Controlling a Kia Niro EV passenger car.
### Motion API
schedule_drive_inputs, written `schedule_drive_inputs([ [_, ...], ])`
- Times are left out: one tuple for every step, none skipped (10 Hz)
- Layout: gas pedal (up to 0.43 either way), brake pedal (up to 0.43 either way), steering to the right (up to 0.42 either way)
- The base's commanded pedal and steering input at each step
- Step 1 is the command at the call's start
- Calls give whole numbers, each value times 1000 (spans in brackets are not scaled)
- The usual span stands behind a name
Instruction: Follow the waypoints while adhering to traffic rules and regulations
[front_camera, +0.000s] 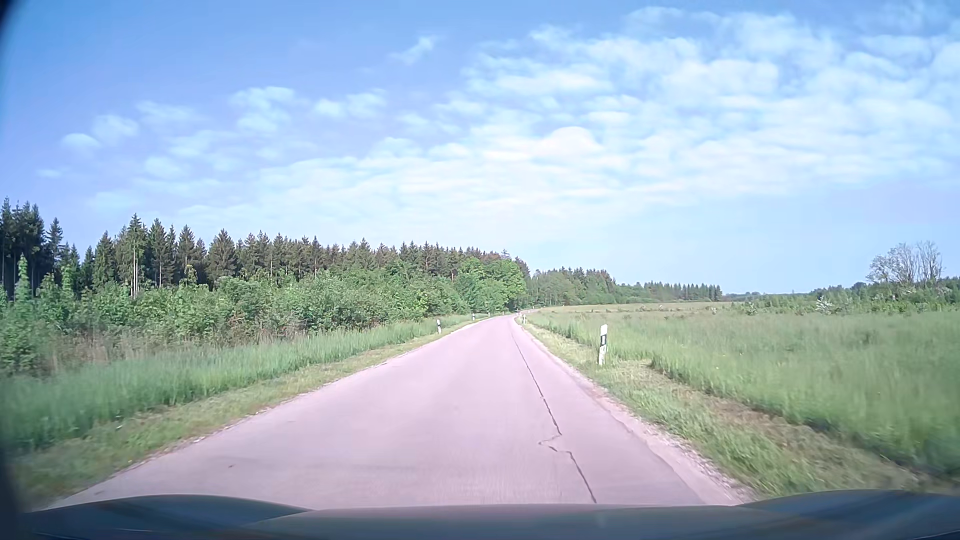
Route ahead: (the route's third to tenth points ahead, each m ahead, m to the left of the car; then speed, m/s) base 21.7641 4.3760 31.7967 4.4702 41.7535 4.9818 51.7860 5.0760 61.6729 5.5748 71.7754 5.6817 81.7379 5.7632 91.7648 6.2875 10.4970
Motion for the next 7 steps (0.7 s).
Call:
schedule_drive_inputs([
  [157, 0, -12],
  [157, 0, -12],
  [157, 0, -13],
  [157, 0, -13],
  [157, 0, -12],
  [169, 0, -11],
  [169, 0, -9],
])
